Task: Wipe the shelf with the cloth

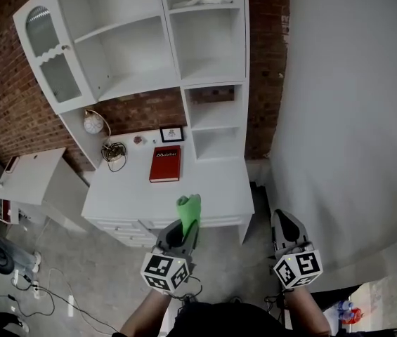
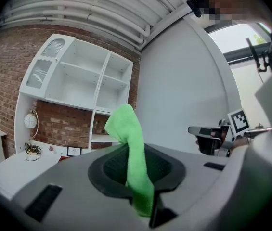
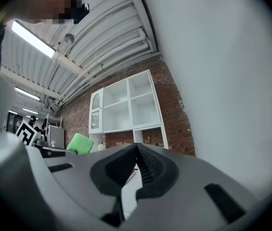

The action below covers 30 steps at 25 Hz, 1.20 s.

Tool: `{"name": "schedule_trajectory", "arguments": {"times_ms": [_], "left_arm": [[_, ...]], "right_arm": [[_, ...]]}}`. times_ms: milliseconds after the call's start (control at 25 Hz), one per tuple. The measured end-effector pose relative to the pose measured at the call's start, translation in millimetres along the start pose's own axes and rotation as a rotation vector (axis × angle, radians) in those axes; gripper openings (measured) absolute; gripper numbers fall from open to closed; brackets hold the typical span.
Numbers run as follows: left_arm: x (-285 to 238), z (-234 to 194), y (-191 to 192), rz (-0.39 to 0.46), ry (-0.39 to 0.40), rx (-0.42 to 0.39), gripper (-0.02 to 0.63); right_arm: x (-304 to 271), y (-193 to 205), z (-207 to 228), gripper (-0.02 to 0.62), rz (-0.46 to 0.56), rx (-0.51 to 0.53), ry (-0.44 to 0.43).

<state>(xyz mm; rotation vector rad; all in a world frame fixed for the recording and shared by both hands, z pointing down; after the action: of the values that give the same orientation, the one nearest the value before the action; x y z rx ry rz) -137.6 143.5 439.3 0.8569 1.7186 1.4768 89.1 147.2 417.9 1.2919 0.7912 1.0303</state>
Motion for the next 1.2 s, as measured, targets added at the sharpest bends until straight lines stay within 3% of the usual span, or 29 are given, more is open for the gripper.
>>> {"name": "schedule_trajectory", "arguments": {"times_ms": [280, 640, 880, 1200], "left_arm": [[-13.4, 9.8, -10.8, 0.020, -0.025, -0.025, 0.064], [-68.0, -25.6, -8.9, 0.011, 0.003, 0.005, 0.064], [-126.4, -60.4, -19.7, 0.023, 0.065, 0.022, 0.064], [-191.1, -135.7, -43.6, 0.043, 0.114, 0.019, 0.064]], "right_arm": [[5.7, 1.5, 28.0, 0.000, 0.027, -0.051, 0.006], [-28.0, 9.4, 53.8, 0.000, 0.002, -0.038, 0.079], [-81.9, 1.8, 74.9, 0.000, 0.004, -0.007, 0.137], [-178.7, 7.1, 69.3, 0.000, -0.023, 0.013, 0.150]]}}
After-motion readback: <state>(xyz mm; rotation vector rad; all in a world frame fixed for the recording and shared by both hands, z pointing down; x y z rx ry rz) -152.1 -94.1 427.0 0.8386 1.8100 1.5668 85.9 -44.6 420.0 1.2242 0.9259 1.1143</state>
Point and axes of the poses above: the fingertips, and each gripper's own axes: x backward along the fingers, z to its right, y out of its underside, the point moved 1 cm from there along x, backward along the fingers, and after that the axes turned 1 degree about z, right-handed, at the moved point
